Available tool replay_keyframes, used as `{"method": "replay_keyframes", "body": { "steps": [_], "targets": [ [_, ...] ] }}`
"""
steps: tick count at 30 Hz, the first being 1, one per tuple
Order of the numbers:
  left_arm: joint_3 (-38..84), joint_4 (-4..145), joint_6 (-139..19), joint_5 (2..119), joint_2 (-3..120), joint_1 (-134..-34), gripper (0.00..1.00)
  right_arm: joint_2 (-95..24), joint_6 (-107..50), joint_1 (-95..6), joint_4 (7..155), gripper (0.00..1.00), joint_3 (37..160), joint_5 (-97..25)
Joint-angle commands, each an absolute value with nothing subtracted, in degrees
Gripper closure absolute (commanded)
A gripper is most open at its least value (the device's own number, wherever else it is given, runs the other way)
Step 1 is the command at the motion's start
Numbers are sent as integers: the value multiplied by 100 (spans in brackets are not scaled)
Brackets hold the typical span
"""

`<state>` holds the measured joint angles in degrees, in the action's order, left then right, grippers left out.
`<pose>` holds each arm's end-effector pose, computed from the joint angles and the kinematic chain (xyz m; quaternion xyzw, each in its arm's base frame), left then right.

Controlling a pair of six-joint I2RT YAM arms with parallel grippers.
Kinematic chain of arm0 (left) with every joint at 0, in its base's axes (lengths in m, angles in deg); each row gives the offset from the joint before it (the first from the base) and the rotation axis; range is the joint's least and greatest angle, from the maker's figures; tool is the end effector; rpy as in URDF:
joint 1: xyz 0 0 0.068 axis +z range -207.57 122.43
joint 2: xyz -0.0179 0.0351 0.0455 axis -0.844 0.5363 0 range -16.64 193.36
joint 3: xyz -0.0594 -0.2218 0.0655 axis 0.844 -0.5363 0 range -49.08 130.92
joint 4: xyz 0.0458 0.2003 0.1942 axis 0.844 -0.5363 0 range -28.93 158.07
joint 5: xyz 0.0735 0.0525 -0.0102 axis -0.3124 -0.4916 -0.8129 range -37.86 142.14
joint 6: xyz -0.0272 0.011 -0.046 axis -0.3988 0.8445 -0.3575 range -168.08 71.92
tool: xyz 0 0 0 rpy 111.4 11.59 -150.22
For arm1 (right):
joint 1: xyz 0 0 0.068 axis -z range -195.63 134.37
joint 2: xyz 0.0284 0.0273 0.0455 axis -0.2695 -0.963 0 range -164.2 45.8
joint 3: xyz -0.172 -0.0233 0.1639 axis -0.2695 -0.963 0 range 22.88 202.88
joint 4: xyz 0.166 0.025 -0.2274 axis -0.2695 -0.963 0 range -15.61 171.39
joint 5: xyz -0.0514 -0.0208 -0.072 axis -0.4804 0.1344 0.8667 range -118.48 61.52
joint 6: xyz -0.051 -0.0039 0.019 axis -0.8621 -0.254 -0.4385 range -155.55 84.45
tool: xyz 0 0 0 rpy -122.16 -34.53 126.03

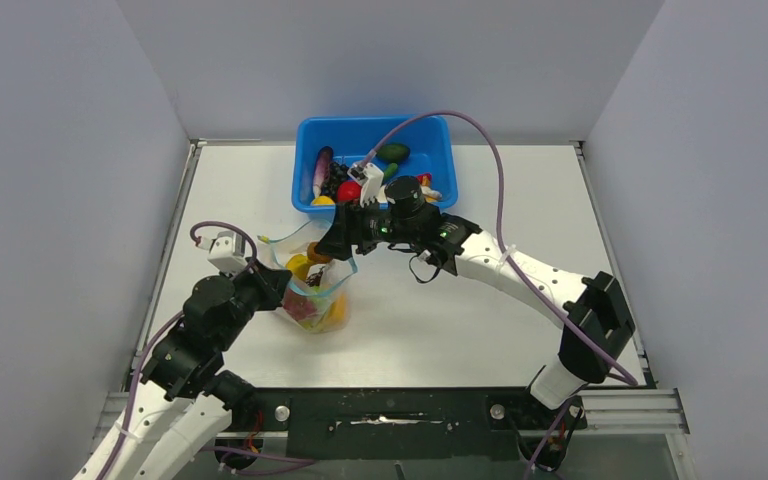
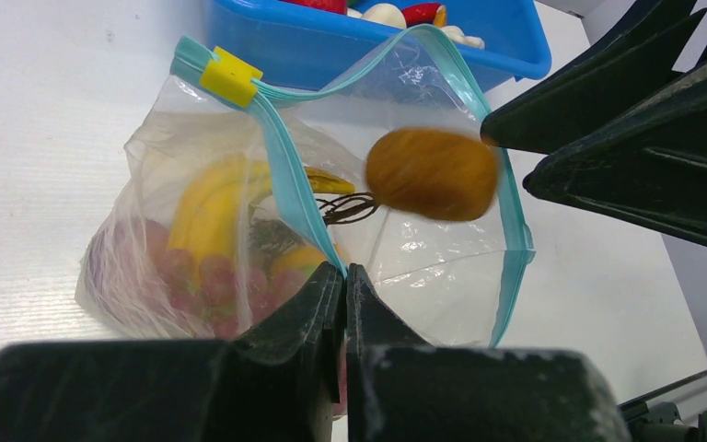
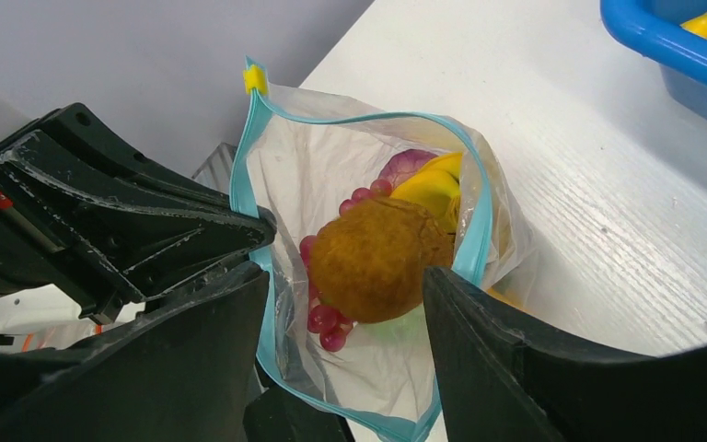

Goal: Place the food in the zip-top bag and seal the zipper
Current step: Place the fake vegetable in the zipper food storage bag, then zip the zipper food storage bag at the center of the board.

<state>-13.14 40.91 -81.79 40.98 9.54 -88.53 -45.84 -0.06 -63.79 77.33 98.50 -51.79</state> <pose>0.1522 -0.0831 0.2861 -0.0768 0.8005 -0.2490 0.5398 0.2569 0.3087 0.2889 -0.2036 0.7850 0.4976 0.3078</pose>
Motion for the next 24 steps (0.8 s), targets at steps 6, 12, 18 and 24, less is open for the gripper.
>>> {"method": "replay_keyframes", "body": {
  "steps": [6,12,18,24],
  "targets": [
    [-1311,4407,-8174,4036,877,-8824,100,-4340,-103,-6422,7410,35,10146,-5131],
    [-1305,4403,-8180,4038,837,-8824,100,-4044,-202,-6417,7045,39,10183,-4672],
    [-1261,4409,-8178,4031,865,-8823,100,-3955,-384,-6441,6473,36,10155,-4030],
    [-1265,4601,-8246,4162,938,-8824,100,-4212,-610,-6522,6003,35,10312,-3944]
  ]
}}
